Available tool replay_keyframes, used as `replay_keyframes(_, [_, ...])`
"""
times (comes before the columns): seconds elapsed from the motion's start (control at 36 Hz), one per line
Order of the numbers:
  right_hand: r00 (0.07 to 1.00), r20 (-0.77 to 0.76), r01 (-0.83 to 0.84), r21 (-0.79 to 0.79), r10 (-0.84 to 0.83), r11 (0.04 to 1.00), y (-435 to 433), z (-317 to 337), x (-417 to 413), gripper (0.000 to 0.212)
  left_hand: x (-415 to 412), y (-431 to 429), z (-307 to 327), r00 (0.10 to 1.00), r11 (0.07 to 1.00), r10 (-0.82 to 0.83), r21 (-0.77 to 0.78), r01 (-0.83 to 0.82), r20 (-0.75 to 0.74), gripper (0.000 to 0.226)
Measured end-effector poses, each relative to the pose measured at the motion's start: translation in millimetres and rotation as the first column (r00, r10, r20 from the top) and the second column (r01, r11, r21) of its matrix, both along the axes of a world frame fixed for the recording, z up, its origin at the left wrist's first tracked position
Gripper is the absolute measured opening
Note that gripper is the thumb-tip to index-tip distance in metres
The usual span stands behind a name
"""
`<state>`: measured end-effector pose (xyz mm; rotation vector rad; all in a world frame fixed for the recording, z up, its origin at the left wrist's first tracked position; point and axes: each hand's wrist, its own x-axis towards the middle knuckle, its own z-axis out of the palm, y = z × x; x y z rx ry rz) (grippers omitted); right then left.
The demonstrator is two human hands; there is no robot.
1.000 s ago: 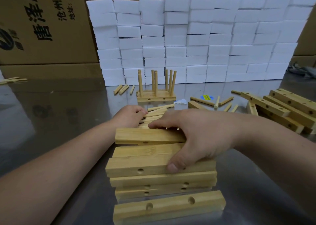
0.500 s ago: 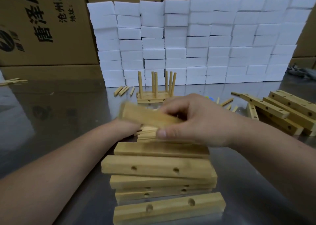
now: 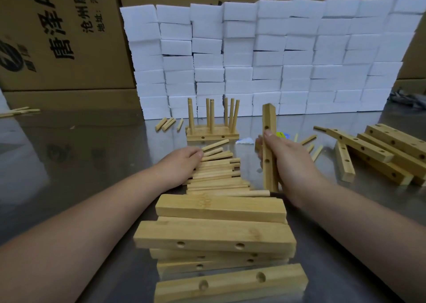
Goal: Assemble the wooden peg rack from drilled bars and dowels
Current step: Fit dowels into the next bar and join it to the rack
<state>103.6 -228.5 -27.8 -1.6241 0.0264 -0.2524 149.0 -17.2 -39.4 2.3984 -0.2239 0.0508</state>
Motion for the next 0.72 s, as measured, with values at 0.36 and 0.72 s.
replay_keyframes(0.36, [0.996, -0.014, -0.087, -0.036, 0.086, 0.996, -1, -9, 2, 0.034, 39, -6, 13, 0.978, 0.985, 0.173, -0.020, -0.172, 0.117, 0.033])
replay_keyframes(0.72, [0.995, -0.027, -0.100, 0.021, 0.101, 0.995, -3, -11, 6, 0.033, 63, -17, 21, 0.985, 0.925, 0.159, 0.339, -0.170, 0.061, 0.017])
